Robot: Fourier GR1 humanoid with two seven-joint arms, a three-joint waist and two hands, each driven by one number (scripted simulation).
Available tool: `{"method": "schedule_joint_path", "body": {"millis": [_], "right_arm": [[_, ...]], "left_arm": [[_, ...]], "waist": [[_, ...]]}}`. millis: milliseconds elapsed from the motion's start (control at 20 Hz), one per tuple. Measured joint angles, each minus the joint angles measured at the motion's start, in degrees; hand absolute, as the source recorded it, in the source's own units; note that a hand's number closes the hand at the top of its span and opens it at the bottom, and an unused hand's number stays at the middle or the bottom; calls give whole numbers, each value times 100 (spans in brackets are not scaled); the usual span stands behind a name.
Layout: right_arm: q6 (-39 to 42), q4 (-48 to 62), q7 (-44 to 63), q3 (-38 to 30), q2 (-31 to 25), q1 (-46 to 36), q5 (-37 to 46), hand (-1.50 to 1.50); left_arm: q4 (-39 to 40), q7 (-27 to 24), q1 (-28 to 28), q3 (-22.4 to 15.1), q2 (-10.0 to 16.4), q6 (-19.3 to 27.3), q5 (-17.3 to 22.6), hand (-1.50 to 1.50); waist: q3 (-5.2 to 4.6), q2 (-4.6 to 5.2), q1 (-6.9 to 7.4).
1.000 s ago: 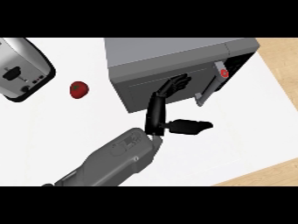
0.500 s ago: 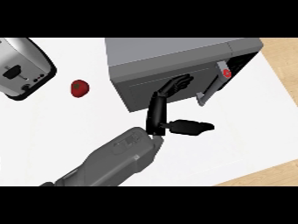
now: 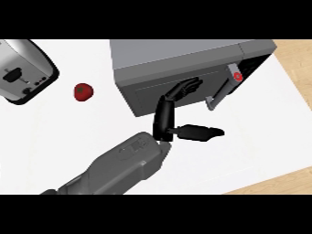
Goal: Pick up the milk, place it into the microwave and close the microwave
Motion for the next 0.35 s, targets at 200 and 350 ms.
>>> {"method": "schedule_joint_path", "body": {"millis": [200, 350], "right_arm": [[155, 244, 90, -30, -58, -121, -260, -150], [287, 401, 139, -59, -124, -201, -434, -150]], "left_arm": [[28, -102, -9, -9, -1, -8, 78, -150], [51, -172, -9, -5, 0, -22, 136, -150]], "waist": [[1, 5, -6], [3, 2, -20]]}}
